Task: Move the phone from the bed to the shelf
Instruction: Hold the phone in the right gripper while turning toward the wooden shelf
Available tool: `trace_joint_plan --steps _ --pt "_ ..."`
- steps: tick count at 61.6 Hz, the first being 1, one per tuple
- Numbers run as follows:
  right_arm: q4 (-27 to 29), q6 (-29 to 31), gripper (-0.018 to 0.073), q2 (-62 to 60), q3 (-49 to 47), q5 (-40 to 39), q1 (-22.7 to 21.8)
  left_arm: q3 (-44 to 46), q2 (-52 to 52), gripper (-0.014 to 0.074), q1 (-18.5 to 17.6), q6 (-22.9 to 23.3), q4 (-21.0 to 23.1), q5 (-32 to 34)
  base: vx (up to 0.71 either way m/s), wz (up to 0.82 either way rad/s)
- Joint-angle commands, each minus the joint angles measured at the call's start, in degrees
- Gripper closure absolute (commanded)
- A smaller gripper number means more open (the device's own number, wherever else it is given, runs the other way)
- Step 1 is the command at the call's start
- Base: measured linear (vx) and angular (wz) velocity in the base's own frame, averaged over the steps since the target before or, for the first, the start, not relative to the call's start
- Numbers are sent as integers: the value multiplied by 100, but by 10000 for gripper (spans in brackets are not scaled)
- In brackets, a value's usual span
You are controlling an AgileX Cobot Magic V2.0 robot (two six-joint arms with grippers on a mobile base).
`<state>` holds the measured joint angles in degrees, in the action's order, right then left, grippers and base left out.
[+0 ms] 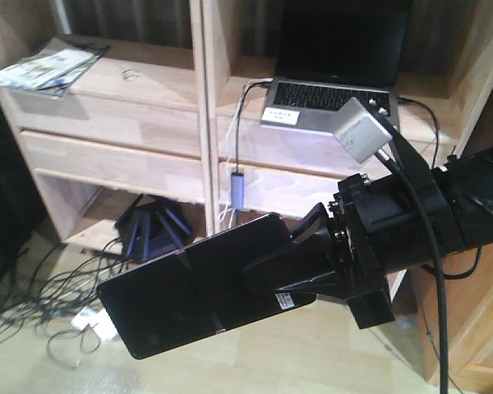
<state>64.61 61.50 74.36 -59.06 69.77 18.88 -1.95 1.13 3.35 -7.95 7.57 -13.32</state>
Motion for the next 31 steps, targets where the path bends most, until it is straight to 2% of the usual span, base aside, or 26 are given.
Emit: trace_joint_plan --steps 1,31 --pt "510 38 561 -172 -154 422 5 -14 31 596 -22 22 36 421 24 -14" --pt "510 38 561 -172 -154 422 5 -14 31 596 -22 22 36 421 23 -17"
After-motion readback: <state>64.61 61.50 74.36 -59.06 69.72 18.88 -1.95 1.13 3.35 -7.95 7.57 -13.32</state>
